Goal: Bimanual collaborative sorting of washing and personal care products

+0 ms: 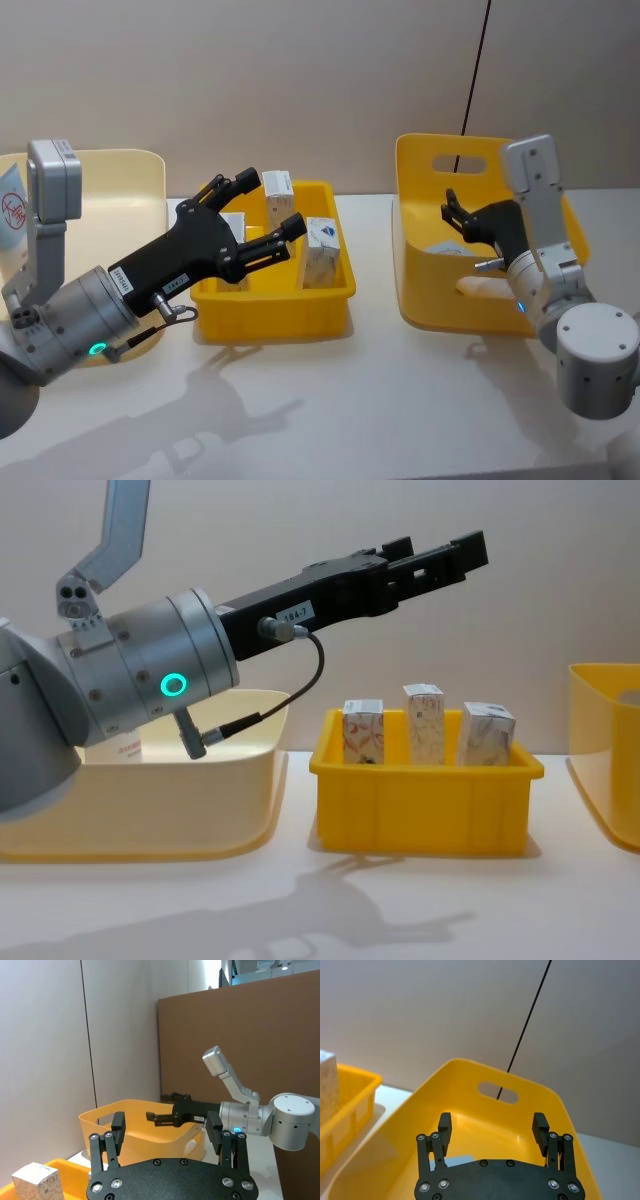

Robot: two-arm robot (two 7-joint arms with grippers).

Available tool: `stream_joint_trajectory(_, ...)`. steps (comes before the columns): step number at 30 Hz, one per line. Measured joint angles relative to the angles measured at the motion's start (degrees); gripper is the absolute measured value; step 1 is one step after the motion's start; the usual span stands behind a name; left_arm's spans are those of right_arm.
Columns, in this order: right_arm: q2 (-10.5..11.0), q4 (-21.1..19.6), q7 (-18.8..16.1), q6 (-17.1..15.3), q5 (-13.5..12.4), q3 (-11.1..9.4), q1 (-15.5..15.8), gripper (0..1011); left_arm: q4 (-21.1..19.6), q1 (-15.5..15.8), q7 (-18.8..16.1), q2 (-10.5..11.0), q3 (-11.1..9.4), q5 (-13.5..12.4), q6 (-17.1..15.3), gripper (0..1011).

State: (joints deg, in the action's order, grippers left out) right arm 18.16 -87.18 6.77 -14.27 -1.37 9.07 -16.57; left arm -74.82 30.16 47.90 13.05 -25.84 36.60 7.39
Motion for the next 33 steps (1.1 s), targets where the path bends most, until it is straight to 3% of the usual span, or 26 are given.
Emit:
stream_joint_trajectory(9, -0.2, -0.7, -0.6, 7.0, -0.3, -1.0, 0.5, 1001, 0.0, 0.0, 0.0, 0.0, 0.0, 0.0, 0.0, 1003)
stream_joint_trajectory(17, 0.3, -1.8, -3.8, 13.0, -2.0, -1.5, 1.2, 1001, 0.0, 0.0, 0.0, 0.0, 0.0, 0.0, 0.0, 1003)
stream_joint_trajectory(25, 0.3, -2.2, -4.4, 13.6, -2.5, -1.4, 1.7, 1001, -0.3, -0.3, -0.8, 0.1, 0.0, -0.4, -0.1, 1003)
stream_joint_trajectory(33, 0.5, -4.2, -5.4, 13.3, -4.6, -0.5, 4.3, 1001, -2.2, -2.0, -5.6, 1.0, 0.0, -3.0, -0.9, 1003)
